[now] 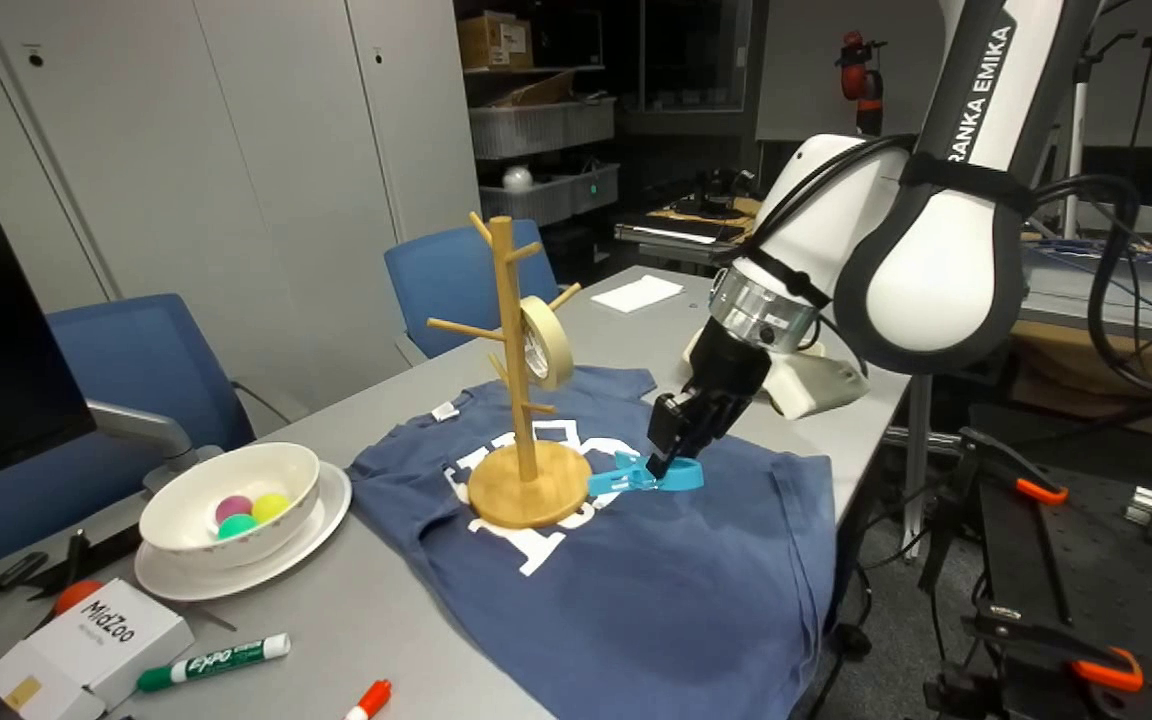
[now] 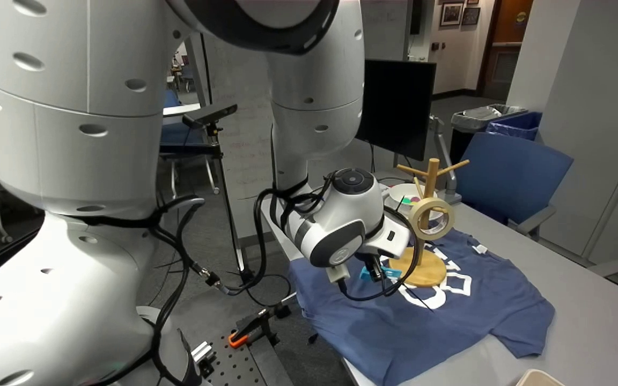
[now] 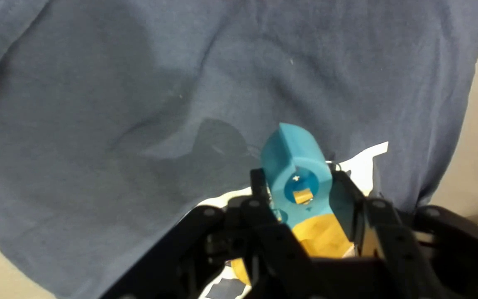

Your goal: Hang the blue peg on the opposite side of the wooden rack

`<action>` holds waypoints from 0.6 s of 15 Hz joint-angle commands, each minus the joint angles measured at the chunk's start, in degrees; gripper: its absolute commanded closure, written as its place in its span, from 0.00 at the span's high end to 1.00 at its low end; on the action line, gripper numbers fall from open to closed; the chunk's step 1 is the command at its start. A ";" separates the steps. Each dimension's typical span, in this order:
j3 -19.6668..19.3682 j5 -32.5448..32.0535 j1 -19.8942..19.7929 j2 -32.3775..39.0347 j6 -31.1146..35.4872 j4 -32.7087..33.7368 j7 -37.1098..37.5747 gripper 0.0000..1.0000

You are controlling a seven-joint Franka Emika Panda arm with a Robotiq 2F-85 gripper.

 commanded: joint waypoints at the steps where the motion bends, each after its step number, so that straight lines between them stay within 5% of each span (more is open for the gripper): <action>1: 1.43 -1.29 -0.82 2.82 1.78 1.85 -0.14 0.17; 9: 7.02 -6.45 -3.73 7.83 1.89 4.47 -2.10 0.17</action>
